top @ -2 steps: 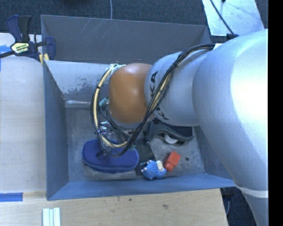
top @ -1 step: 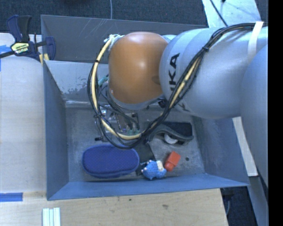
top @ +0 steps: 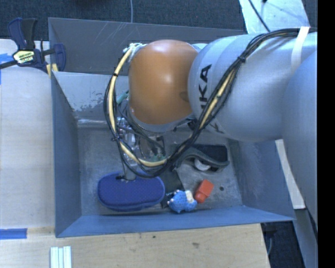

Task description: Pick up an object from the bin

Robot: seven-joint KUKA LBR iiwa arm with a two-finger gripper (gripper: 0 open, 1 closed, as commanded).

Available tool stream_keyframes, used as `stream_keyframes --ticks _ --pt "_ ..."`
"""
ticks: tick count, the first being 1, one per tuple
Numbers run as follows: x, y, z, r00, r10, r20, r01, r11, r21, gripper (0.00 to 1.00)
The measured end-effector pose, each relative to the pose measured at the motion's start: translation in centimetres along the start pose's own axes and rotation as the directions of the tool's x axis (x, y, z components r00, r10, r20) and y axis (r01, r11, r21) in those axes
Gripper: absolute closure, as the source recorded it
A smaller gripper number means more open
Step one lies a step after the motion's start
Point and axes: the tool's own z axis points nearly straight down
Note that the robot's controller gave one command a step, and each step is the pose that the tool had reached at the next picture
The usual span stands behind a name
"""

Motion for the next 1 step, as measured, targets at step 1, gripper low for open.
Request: stream_keyframes --ticks 1 --pt "2.59 0.26 13.67 0.999 -0.039 -0.010 0.039 0.999 0.001 0.00"
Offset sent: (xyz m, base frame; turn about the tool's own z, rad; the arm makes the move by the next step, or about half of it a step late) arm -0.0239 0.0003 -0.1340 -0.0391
